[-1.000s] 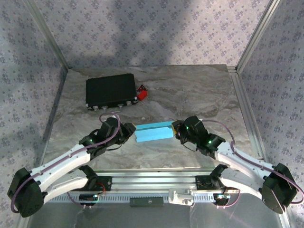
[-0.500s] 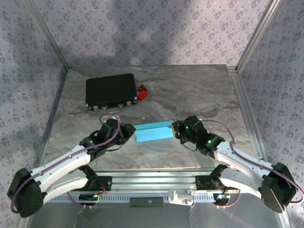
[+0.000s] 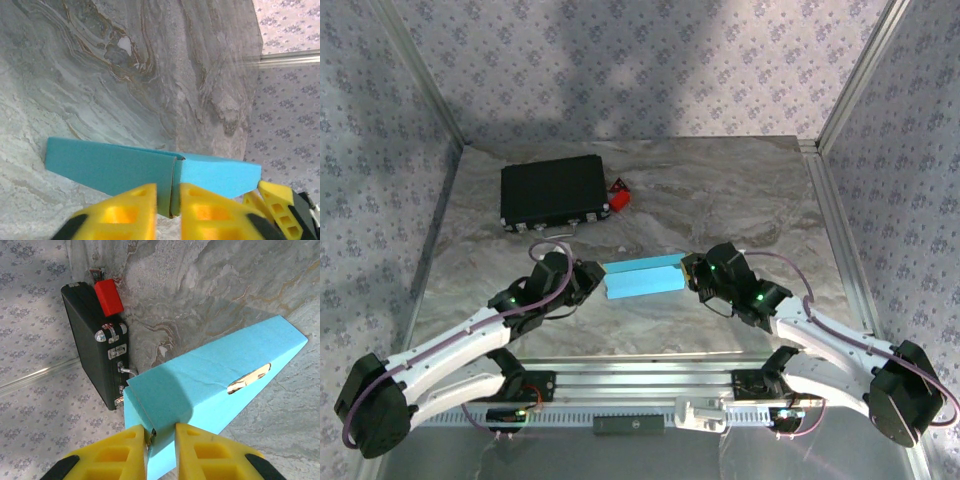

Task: Fold the paper box

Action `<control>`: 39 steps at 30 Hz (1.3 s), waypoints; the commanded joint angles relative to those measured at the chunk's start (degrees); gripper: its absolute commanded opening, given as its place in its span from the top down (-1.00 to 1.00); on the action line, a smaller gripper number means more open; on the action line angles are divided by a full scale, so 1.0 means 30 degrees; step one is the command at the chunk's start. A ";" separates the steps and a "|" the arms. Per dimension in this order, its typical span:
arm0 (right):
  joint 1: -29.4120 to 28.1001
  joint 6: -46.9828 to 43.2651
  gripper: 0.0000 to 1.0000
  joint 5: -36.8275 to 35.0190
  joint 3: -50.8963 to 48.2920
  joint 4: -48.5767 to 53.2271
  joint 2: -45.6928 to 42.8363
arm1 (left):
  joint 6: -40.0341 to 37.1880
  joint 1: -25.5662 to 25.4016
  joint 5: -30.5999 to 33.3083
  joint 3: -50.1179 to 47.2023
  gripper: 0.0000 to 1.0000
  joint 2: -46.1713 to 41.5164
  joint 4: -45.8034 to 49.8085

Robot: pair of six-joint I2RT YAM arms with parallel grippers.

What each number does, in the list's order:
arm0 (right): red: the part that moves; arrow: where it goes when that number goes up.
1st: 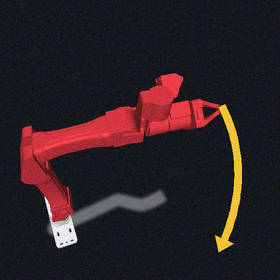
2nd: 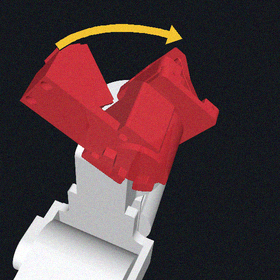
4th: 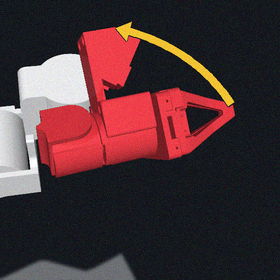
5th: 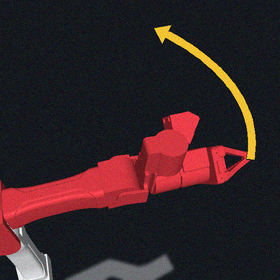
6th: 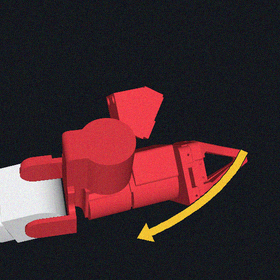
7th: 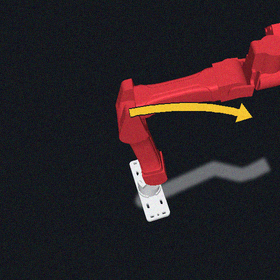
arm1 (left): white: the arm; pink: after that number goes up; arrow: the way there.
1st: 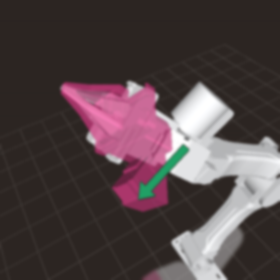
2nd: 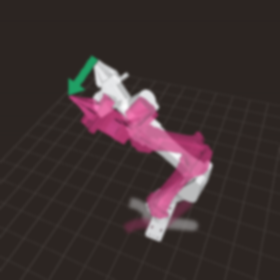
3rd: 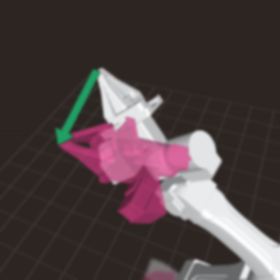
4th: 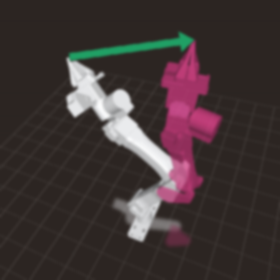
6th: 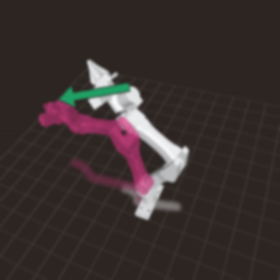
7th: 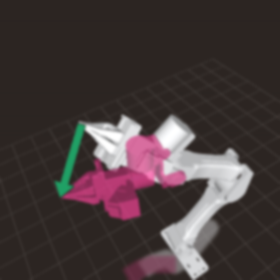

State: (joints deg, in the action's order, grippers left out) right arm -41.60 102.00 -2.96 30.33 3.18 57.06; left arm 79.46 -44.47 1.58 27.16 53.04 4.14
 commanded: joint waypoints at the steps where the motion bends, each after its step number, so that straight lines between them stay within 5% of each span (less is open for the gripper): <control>1: 0.0006 -0.0103 0.59 -0.0280 -0.0508 0.3437 0.0752 | 0.0232 -0.0036 0.0556 -0.1127 0.51 0.0636 0.3176; 10: 0.0008 -0.0097 0.71 -0.0217 -0.0529 0.3684 0.0874 | 0.0231 -0.0141 0.0468 -0.1260 0.81 0.0897 0.2699; 27: -0.0031 -0.0193 0.70 -0.0342 0.0173 0.4776 0.0877 | 0.0115 -0.0204 0.0479 -0.1164 0.74 0.0845 0.2766; 34: -0.0761 -0.1144 0.21 -0.2125 0.2297 0.7981 -0.0038 | -0.0449 -0.0238 0.0325 -0.0037 0.13 -0.0158 0.3669; 39: -0.2905 -0.0238 -0.25 -0.4083 0.3836 0.9649 -0.0119 | -0.0984 -0.0335 0.0300 0.1044 -0.06 -0.0389 0.4513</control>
State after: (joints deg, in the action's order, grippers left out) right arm -47.59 99.68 -9.52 38.89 23.86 56.99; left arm 77.91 -45.12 2.02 28.40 51.79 9.32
